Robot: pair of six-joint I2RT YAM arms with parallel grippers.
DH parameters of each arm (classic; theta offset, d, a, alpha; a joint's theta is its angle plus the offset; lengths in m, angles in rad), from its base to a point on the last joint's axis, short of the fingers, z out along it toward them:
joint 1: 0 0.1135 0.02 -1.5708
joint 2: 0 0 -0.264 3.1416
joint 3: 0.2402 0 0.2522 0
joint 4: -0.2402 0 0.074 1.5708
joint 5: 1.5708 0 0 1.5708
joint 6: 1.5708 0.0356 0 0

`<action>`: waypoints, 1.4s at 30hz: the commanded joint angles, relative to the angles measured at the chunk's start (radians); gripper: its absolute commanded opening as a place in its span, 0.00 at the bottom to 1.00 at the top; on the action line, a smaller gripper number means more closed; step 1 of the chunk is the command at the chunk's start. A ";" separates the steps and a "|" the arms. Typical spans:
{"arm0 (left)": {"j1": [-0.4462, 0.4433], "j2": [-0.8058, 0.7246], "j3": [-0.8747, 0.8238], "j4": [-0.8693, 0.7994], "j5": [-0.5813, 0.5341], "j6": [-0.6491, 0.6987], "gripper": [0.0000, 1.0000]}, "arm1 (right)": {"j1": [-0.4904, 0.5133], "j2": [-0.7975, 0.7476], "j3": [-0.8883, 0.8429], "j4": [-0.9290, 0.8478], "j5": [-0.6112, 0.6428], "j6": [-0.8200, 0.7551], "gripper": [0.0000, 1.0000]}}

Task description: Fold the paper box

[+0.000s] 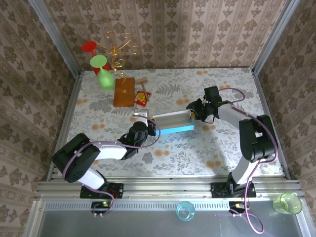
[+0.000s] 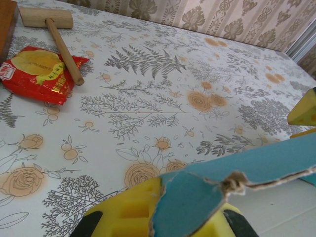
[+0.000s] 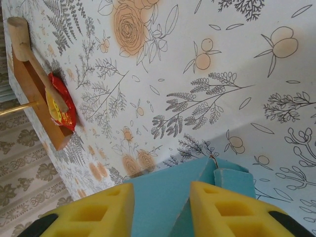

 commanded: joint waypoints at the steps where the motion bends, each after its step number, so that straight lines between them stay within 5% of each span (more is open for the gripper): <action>1: -0.046 0.007 0.010 -0.177 -0.036 0.037 0.00 | 0.010 -0.033 -0.025 -0.041 0.010 -0.009 0.39; 13: -0.175 0.062 0.110 -0.391 -0.268 0.096 0.00 | -0.030 -0.160 -0.022 -0.147 0.091 0.034 0.63; 21: -0.227 0.113 0.118 -0.412 -0.350 0.081 0.00 | -0.041 -0.364 -0.052 -0.322 0.217 0.132 0.67; 30: -0.244 0.132 0.133 -0.429 -0.383 0.076 0.00 | 0.093 -0.654 -0.275 -0.224 0.260 0.560 0.60; 34: -0.244 0.134 0.138 -0.424 -0.380 0.090 0.00 | 0.207 -0.629 -0.277 -0.149 0.297 0.660 0.57; 42: -0.244 0.140 0.146 -0.424 -0.374 0.095 0.00 | 0.244 -0.507 -0.209 -0.072 0.288 0.662 0.48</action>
